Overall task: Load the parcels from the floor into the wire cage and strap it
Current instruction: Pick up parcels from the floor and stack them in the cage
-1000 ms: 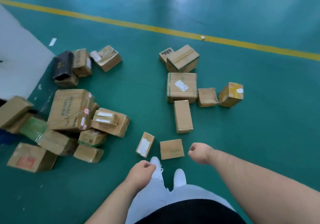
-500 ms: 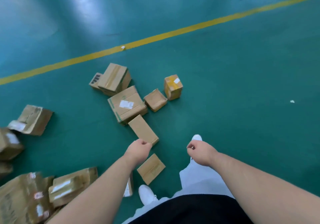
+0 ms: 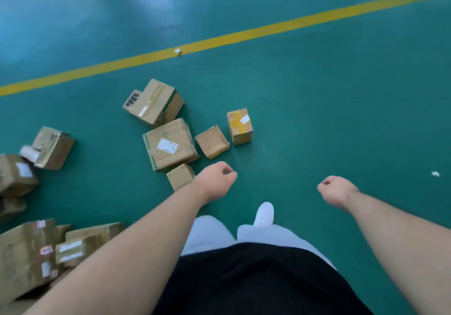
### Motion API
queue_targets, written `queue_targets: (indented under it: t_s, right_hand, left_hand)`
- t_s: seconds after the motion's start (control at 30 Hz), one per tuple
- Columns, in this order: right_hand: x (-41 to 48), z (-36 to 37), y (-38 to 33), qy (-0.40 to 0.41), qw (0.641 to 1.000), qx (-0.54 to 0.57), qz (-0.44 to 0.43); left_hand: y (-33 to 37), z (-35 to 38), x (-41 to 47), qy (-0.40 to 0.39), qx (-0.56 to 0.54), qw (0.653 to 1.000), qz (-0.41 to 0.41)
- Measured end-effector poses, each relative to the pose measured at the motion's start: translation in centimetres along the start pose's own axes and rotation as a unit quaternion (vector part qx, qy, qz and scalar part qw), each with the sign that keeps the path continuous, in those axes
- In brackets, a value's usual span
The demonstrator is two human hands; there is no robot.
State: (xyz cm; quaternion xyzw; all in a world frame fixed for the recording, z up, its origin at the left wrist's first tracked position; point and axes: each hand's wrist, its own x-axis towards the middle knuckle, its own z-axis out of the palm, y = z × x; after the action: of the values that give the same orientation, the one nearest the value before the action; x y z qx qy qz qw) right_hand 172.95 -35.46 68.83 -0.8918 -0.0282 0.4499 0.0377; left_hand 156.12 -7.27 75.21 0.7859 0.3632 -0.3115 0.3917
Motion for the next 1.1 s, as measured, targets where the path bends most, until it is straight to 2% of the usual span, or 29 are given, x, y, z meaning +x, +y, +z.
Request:
queue_targets:
  t_s: [0.1,0.2,0.23,0.3,0.37,0.43,0.57,0.63,0.73,0.8,0.93,1.03,1.1]
  right_hand:
    - [2.2,-2.6,-3.5,0.0,1.0,-0.005,-0.023]
    - [3.6,-2.8,-8.6,-0.024,0.997,0.018,-0.077]
    - [3.9,-2.6,-10.2,-0.042,0.994,0.024,-0.097]
    - [4.1,-2.0,-13.1,-0.085,0.987,0.014,-0.139]
    - [4.8,-1.9,-15.4,-0.131,0.977,-0.029,-0.168]
    - [6.0,-2.3,-16.7,-0.161,0.969,-0.081,-0.167]
    - [9.4,-5.5,-18.1,-0.173,0.969,-0.143,-0.103]
    - [11.3,-7.3,-18.5,-0.171,0.969,-0.161,-0.08]
    - [15.5,-10.4,-20.9,-0.157,0.962,-0.204,-0.087]
    - [18.0,-11.6,-22.5,-0.177,0.942,-0.263,-0.114]
    - [24.3,-13.3,-25.5,-0.259,0.867,-0.388,-0.176]
    - [31.8,-13.0,-28.1,-0.285,0.844,-0.42,-0.171]
    - [39.2,-11.7,-29.9,-0.249,0.848,-0.439,-0.161]
  left_hand:
    - [0.1,-1.6,0.3,0.007,-0.032,0.999,-0.005]
    - [-2.0,-2.7,2.1,0.004,-0.123,0.989,-0.085]
    - [-2.7,-3.1,3.0,0.001,-0.191,0.972,-0.137]
    - [-4.1,-3.8,4.6,0.009,-0.327,0.914,-0.239]
    - [-5.4,-4.5,6.8,0.027,-0.379,0.878,-0.291]
    - [-5.9,-5.7,9.5,0.031,-0.377,0.874,-0.305]
    - [-3.4,-9.8,16.2,0.0,-0.356,0.886,-0.298]
    - [-0.8,-12.1,19.3,-0.012,-0.341,0.904,-0.258]
    - [2.7,-15.4,24.9,-0.015,-0.325,0.926,-0.19]
    - [3.9,-16.1,27.9,-0.024,-0.323,0.932,-0.164]
    - [3.1,-14.7,34.3,-0.045,-0.388,0.896,-0.209]
    - [0.5,-11.0,39.4,-0.025,-0.452,0.844,-0.288]
    - [-1.1,-7.2,43.7,-0.028,-0.472,0.817,-0.331]
